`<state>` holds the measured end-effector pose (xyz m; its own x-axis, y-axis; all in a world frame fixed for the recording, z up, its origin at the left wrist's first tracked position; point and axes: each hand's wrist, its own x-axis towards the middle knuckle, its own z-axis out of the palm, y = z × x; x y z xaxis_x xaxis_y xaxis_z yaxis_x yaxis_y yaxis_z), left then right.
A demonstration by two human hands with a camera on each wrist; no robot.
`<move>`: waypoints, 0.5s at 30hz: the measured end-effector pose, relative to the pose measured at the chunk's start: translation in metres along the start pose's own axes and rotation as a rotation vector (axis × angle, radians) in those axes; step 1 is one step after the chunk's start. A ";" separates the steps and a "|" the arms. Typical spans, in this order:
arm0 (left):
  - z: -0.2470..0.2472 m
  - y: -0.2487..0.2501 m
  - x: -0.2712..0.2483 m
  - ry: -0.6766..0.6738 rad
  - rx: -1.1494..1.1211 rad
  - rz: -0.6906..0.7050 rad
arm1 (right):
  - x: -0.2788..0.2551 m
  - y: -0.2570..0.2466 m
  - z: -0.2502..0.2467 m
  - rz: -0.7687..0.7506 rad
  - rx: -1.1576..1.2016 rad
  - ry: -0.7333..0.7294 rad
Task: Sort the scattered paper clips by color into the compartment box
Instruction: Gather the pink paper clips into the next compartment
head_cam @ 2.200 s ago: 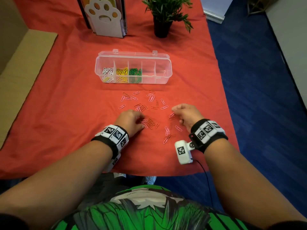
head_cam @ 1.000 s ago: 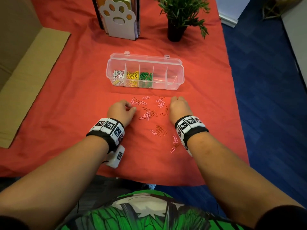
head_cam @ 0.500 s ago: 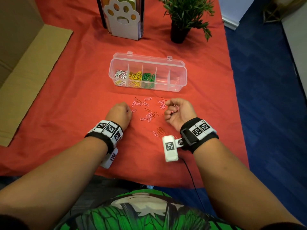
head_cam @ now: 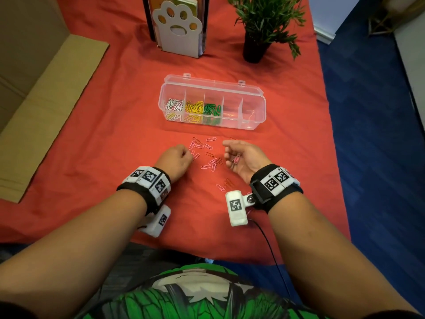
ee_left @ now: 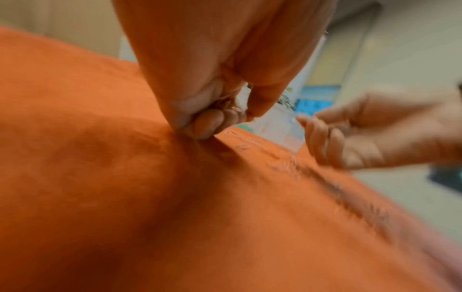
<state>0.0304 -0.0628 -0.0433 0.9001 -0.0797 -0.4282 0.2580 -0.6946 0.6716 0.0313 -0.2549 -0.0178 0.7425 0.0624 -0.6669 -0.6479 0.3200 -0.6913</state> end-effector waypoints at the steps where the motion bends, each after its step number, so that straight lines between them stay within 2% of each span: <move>1: -0.003 0.003 -0.003 -0.055 -0.262 -0.088 | 0.001 0.000 -0.001 0.006 -0.030 0.022; 3: -0.009 0.008 -0.008 -0.163 -0.818 -0.283 | 0.005 0.003 -0.003 -0.024 -0.199 0.078; 4: -0.013 0.009 -0.011 -0.210 -1.010 -0.315 | 0.008 0.005 -0.003 -0.067 -0.355 0.105; 7: -0.019 0.011 -0.015 -0.260 -1.247 -0.298 | 0.014 0.013 0.003 -0.224 -0.852 0.136; 9: -0.016 0.013 -0.011 -0.222 -1.242 -0.318 | 0.013 0.021 0.006 -0.277 -1.094 0.126; 11: -0.009 0.014 -0.006 -0.159 -1.132 -0.347 | 0.011 0.026 0.005 -0.306 -1.230 0.135; 13: -0.003 0.009 0.001 -0.050 -0.915 -0.315 | 0.010 0.024 -0.001 -0.313 -1.279 0.183; 15: 0.001 -0.001 0.007 0.069 -0.536 -0.212 | 0.009 0.018 -0.007 -0.329 -1.326 0.239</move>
<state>0.0360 -0.0635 -0.0475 0.8257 0.0804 -0.5583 0.5604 -0.2296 0.7958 0.0253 -0.2552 -0.0383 0.9314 -0.0448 -0.3613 -0.2268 -0.8478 -0.4794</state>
